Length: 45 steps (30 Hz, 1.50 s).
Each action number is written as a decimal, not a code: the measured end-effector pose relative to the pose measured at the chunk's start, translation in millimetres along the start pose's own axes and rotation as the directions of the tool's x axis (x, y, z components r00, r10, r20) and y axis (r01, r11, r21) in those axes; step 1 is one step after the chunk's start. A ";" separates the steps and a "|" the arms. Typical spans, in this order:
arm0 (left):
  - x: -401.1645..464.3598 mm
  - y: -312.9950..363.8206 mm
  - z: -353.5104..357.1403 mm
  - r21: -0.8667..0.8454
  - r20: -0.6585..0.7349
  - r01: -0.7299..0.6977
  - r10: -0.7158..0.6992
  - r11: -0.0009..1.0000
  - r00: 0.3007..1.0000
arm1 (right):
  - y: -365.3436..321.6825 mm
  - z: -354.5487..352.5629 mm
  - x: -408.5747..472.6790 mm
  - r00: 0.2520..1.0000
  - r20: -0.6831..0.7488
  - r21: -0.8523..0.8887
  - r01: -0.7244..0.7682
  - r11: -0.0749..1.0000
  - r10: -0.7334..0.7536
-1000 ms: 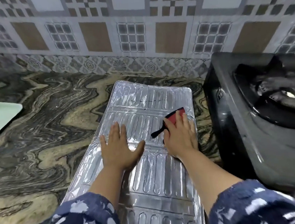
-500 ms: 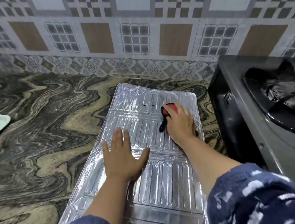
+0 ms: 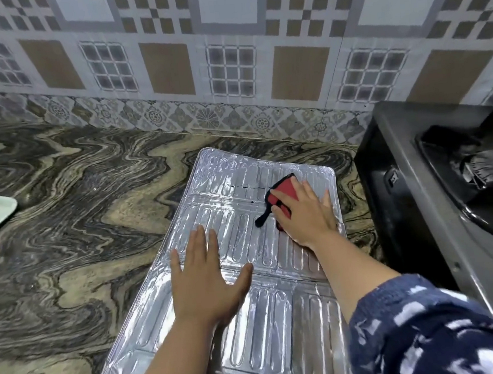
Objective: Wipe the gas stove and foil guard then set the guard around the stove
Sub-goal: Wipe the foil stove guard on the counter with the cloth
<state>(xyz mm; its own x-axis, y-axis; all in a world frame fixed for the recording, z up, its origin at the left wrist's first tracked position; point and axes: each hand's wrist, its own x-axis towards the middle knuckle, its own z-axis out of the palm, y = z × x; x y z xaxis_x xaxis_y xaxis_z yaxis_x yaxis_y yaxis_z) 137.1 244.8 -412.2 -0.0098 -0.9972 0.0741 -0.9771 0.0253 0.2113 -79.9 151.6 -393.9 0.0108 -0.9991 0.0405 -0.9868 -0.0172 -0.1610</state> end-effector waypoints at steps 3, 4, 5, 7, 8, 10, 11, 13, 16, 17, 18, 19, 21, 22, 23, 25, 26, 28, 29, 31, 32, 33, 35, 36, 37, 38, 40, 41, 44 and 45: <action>0.5 -0.5 2.4 -0.002 -0.017 0.002 -0.002 1.000 1.000 | 0.4 1.5 32.0 0.997 0.017 -0.057 -0.074 0.996 0.075; 1.0 -0.6 2.8 -0.003 -0.022 0.003 -0.003 1.000 1.000 | -2.4 1.3 40.9 0.995 0.031 -0.067 -0.092 0.994 0.094; 1.3 -0.8 2.9 -0.005 -0.026 0.006 -0.006 1.000 1.000 | -6.3 1.0 48.2 0.994 0.046 -0.063 -0.100 0.993 0.103; 2.7 -0.7 2.7 -0.014 -0.030 0.011 -0.011 1.000 0.999 | -16.5 -0.7 56.2 0.995 0.062 -0.026 -0.074 0.997 0.075; 2.7 0.1 2.3 -0.018 -0.028 0.008 -0.008 1.000 1.000 | -22.2 -0.5 55.2 0.998 0.058 -0.007 -0.038 0.999 0.039; 1.2 1.7 1.4 -0.026 -0.024 0.001 -0.002 1.000 1.000 | -34.8 2.9 44.9 0.998 0.045 0.029 0.043 0.999 -0.045; 0.0 1.4 0.9 -0.024 -0.018 0.002 -0.002 1.000 1.000 | -42.3 5.8 36.6 0.996 0.041 0.040 0.082 0.996 -0.083; -2.8 -1.3 -0.1 -0.008 -0.003 0.013 -0.013 1.000 1.000 | -58.4 14.3 21.8 0.986 0.030 0.039 0.163 0.986 -0.164; -2.1 -1.9 -0.4 -0.001 -0.012 0.030 -0.030 1.000 0.999 | -81.2 21.6 23.2 0.948 0.046 0.043 0.312 0.949 -0.314; 1.3 -0.7 -1.9 -0.007 -0.030 0.051 -0.052 0.999 0.998 | -88.1 20.5 33.6 0.928 0.052 0.041 0.367 0.929 -0.369; 0.6 1.7 -2.8 -0.015 -0.029 0.040 -0.041 0.999 0.999 | -89.6 20.3 37.7 0.918 0.054 0.034 0.393 0.919 -0.394; 0.5 3.0 -4.5 -0.012 -0.022 0.026 -0.026 1.000 0.999 | -91.1 19.1 44.2 0.910 0.054 0.030 0.409 0.912 -0.410; -2.4 5.9 -5.1 -0.005 -0.022 0.010 -0.010 1.000 1.000 | -89.9 16.3 58.6 0.913 0.056 0.033 0.404 0.914 -0.405; -3.6 7.0 -4.6 -0.009 -0.027 0.008 -0.008 1.000 1.000 | -89.5 16.5 66.5 0.918 0.067 0.033 0.390 0.920 -0.391; -4.2 7.2 -3.8 -0.014 -0.032 0.008 -0.009 1.000 0.999 | -90.3 17.4 75.2 0.923 0.078 0.030 0.376 0.926 -0.378; -2.5 5.7 -2.5 -0.020 -0.045 0.020 -0.021 1.000 0.999 | -92.3 16.2 92.3 0.933 0.094 0.009 0.349 0.937 -0.348; -1.1 4.7 -1.7 -0.022 -0.050 0.028 -0.029 0.999 0.998 | -94.2 14.8 100.7 0.939 0.104 -0.006 0.329 0.944 -0.327; 0.6 5.3 0.0 -0.028 -0.057 0.035 -0.037 0.999 0.998 | -98.0 12.3 112.9 0.948 0.136 -0.044 0.297 0.954 -0.289; 0.9 5.7 0.4 -0.034 -0.056 0.036 -0.038 0.999 0.998 | -100.8 11.4 115.8 0.948 0.151 -0.049 0.289 0.956 -0.279; 1.2 4.8 0.0 -0.035 -0.049 0.039 -0.041 0.999 0.998 | -108.3 11.0 112.1 0.939 0.163 -0.019 0.310 0.951 -0.303; 1.8 3.8 -0.5 -0.032 -0.048 0.042 -0.044 0.999 0.998 | -111.6 11.8 106.6 0.929 0.157 0.005 0.339 0.941 -0.335; 2.2 3.2 -0.8 -0.030 -0.047 0.045 -0.047 0.999 0.998 | -113.3 13.1 99.5 0.918 0.145 0.022 0.371 0.928 -0.370; 2.1 4.2 -1.2 -0.029 -0.050 0.046 -0.048 0.999 0.998 | -107.7 14.3 84.7 0.909 0.118 0.028 0.400 0.916 -0.401; 1.9 4.6 -1.7 -0.030 -0.052 0.048 -0.049 0.998 0.997 | -101.1 13.6 79.1 0.916 0.105 0.018 0.387 0.922 -0.387; 1.7 5.1 -2.2 -0.028 -0.050 0.051 -0.052 0.998 0.997 | -92.2 12.1 74.2 0.929 0.094 0.003 0.358 0.934 -0.357; 1.2 5.4 -2.4 -0.026 -0.045 0.054 -0.055 0.998 0.997 | -81.6 10.4 69.6 0.947 0.084 -0.009 0.313 0.950 -0.312; 1.9 5.4 -2.2 -0.026 -0.042 0.058 -0.059 0.998 0.997 | -61.0 8.1 58.0 0.978 0.054 -0.004 0.203 0.979 -0.202; 3.0 5.3 -1.9 -0.025 -0.039 0.060 -0.061 0.998 0.997 | -53.5 7.5 50.4 0.986 0.040 0.004 0.162 0.987 -0.162; 4.2 6.5 -1.7 -0.005 -0.014 0.061 -0.061 0.998 0.998 | -44.0 5.5 22.3 0.986 0.061 0.058 0.154 0.986 -0.157; 3.9 6.4 -2.0 -0.002 -0.006 0.058 -0.058 0.998 0.998 | -43.6 2.8 14.1 0.984 0.078 0.132 0.152 0.980 -0.163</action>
<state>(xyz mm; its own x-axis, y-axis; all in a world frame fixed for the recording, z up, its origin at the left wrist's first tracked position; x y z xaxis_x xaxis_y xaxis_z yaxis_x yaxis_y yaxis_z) 131.2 241.2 -408.5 0.0486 -0.9966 0.0671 -0.9756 -0.0329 0.2173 -36.3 138.2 -389.1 0.1841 -0.9829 -0.0107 -0.9436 -0.1737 -0.2819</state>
